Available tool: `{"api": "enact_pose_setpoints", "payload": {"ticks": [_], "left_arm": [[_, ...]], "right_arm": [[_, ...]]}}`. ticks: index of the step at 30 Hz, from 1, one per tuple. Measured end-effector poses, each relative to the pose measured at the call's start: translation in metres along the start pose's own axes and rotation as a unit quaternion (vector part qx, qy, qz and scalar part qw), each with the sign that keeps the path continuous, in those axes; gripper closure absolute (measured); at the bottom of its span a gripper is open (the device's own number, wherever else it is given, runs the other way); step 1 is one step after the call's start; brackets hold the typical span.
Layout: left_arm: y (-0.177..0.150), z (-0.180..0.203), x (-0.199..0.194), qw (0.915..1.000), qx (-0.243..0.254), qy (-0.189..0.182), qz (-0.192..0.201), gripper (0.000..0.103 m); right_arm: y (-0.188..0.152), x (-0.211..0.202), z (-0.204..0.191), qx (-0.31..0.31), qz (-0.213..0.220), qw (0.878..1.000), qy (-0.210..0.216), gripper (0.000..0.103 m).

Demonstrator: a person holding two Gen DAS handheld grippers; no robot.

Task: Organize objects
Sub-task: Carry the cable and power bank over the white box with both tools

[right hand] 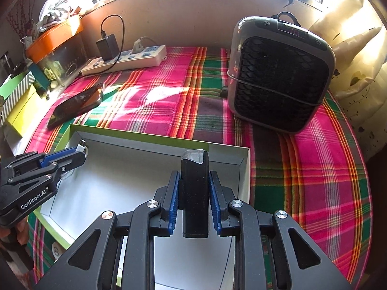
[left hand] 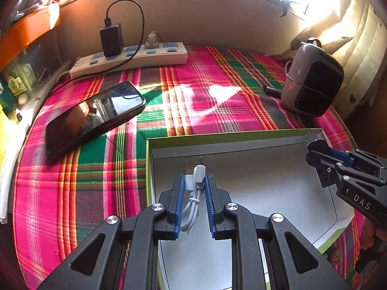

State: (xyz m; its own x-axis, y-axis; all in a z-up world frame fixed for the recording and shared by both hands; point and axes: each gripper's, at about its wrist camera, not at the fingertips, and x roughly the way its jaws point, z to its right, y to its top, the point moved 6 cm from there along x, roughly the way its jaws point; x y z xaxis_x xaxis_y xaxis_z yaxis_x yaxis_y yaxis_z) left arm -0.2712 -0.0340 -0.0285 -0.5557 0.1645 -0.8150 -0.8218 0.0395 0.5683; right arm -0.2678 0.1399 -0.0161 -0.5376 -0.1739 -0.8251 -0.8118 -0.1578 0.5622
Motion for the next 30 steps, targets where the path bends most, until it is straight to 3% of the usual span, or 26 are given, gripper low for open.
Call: {"api": "enact_pose_setpoints", "payload": {"ticks": [30], "left_arm": [[0.003,0.006,0.006,0.9998,0.014,0.014,0.008,0.087]], "right_arm": [[-0.003,0.012,0.003,0.000,0.002,1.000,-0.014,0.079]]}}
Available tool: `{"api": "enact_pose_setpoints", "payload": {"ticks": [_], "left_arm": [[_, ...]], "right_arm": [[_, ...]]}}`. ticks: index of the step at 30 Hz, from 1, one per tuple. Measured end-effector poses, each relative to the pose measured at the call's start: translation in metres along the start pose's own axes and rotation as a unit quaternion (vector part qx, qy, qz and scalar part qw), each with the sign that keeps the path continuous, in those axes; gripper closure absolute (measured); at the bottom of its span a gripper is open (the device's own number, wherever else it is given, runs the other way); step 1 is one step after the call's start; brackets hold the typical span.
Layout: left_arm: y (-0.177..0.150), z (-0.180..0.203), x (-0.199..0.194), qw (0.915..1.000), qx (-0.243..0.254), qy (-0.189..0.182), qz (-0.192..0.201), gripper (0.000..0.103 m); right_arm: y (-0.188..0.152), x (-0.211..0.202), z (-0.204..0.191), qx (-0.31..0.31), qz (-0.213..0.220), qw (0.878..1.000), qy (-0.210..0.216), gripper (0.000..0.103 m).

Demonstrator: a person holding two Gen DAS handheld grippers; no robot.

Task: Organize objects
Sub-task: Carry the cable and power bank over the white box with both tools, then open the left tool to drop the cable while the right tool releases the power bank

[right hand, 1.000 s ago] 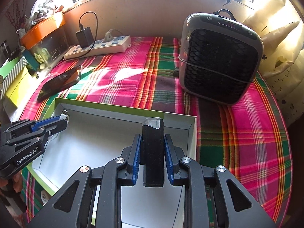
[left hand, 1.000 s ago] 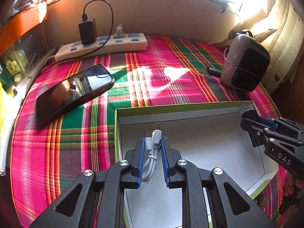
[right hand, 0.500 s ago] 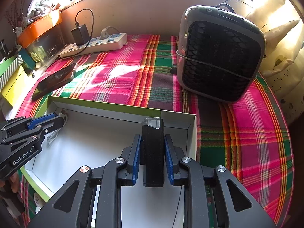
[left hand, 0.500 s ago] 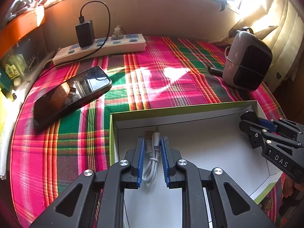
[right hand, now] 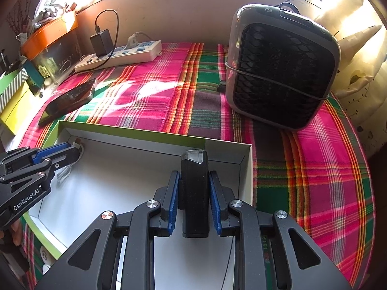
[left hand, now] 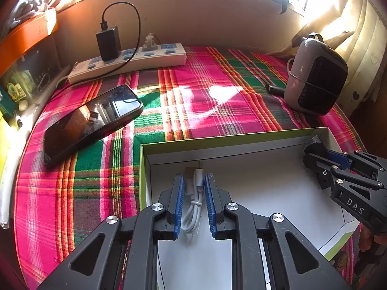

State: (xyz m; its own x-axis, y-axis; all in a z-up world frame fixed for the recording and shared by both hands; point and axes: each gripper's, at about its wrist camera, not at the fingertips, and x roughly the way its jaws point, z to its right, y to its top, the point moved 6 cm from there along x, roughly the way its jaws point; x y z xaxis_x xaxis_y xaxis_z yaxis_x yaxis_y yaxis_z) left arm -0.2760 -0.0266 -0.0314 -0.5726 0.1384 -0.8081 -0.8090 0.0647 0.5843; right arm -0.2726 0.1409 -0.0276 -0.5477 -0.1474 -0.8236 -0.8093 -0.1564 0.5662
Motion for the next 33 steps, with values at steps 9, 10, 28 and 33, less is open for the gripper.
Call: {"api": "enact_pose_setpoints", "payload": {"ticks": [9,10,28,33], "left_arm": [[-0.001,0.002,0.000,1.0000,0.001,-0.001,-0.001,0.083],[-0.001,0.002,0.000,1.0000,0.002,-0.002,-0.002,0.082],[-0.015,-0.003,-0.038,0.9996,-0.011,-0.002,0.025,0.068],[-0.024,-0.001,-0.054,0.9991,-0.011,-0.005,0.040,0.068]], "right_arm": [[-0.001,-0.003,-0.002,0.001,0.005,1.000,0.003,0.078],[0.000,-0.004,-0.002,0.001,0.007,1.000,0.004,0.078],[-0.013,-0.042,-0.015,-0.005,0.046,0.999,0.009,0.060],[-0.024,-0.058,-0.017,-0.002,0.058,0.998,0.010,0.059]]}}
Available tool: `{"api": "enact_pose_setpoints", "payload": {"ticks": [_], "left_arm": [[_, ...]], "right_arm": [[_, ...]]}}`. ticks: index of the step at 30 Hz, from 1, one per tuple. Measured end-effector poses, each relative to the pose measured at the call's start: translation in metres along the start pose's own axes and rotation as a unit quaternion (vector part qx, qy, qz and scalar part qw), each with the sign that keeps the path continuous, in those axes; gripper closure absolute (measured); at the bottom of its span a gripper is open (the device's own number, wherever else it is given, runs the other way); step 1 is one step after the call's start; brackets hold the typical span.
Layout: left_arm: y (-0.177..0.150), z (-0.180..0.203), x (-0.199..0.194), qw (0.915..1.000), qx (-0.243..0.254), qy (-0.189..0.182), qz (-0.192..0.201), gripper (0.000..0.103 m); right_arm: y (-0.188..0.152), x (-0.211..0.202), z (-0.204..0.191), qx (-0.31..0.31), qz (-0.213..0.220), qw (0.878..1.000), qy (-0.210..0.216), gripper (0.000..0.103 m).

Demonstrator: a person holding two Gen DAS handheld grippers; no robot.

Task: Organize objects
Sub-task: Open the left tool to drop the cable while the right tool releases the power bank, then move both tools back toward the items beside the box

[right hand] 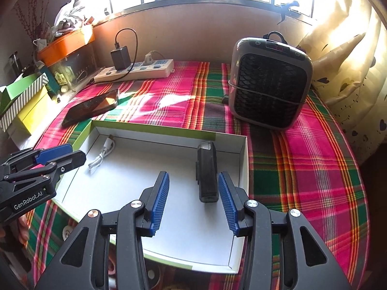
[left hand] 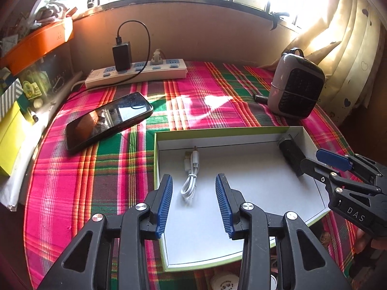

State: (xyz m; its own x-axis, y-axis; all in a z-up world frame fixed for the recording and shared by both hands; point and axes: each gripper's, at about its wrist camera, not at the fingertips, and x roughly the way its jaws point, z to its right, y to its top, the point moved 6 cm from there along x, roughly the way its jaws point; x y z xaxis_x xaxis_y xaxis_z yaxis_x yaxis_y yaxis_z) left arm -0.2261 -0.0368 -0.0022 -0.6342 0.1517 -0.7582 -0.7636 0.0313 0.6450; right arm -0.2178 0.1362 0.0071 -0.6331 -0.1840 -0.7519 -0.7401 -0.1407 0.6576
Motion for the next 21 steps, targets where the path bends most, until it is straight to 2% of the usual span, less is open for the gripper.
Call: {"api": "enact_pose_setpoints", "payload": {"ticks": [7,21], "left_arm": [[-0.015,0.002,-0.026,0.9997,0.010,0.006,0.023,0.068],[-0.064,0.001,-0.063,0.9992,0.001,-0.022,0.033,0.067]], "right_arm": [[-0.012,-0.026,-0.003,0.001,0.020,1.000,0.001,0.058],[-0.050,-0.065,-0.010,-0.011,0.039,0.999,0.006,0.058]]}}
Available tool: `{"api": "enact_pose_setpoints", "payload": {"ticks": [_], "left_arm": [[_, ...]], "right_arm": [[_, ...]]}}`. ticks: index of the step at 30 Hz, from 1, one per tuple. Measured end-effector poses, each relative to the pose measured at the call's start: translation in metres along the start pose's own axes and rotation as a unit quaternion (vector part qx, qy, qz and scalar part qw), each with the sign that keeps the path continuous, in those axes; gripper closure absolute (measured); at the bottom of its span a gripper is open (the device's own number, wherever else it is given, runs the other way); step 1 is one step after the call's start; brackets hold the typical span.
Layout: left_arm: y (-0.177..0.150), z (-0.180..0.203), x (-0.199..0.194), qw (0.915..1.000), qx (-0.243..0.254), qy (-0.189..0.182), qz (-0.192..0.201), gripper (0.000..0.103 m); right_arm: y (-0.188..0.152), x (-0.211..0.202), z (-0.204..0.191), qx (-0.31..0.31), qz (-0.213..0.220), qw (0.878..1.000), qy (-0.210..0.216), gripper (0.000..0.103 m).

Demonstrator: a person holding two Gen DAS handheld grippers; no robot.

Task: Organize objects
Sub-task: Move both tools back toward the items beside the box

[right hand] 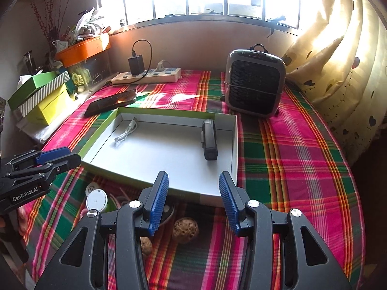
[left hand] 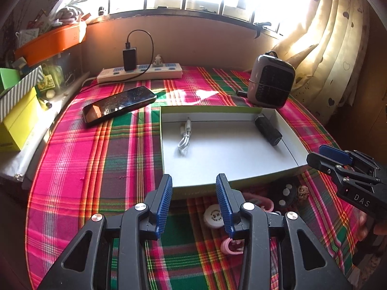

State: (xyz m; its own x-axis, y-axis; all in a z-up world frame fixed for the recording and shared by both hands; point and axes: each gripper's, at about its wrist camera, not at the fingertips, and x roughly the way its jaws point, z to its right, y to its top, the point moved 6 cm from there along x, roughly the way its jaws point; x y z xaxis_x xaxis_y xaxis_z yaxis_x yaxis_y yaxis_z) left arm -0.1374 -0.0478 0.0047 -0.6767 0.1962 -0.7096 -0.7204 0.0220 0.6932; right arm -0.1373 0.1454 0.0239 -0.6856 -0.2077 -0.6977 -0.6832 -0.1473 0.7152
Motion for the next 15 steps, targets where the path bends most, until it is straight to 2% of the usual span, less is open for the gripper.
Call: {"api": "enact_pose_setpoints", "payload": {"ticks": [9,15], "left_arm": [[-0.037,0.006,-0.007,0.9989,0.006,-0.039,-0.026,0.067],[-0.050,0.017,-0.004,0.9970,0.014,-0.065,-0.040,0.067]], "right_arm": [[-0.029,-0.012,-0.018,-0.020,-0.002,0.999,0.046,0.058],[-0.052,-0.008,-0.036,-0.044,-0.022,0.995,0.081,0.058]]}}
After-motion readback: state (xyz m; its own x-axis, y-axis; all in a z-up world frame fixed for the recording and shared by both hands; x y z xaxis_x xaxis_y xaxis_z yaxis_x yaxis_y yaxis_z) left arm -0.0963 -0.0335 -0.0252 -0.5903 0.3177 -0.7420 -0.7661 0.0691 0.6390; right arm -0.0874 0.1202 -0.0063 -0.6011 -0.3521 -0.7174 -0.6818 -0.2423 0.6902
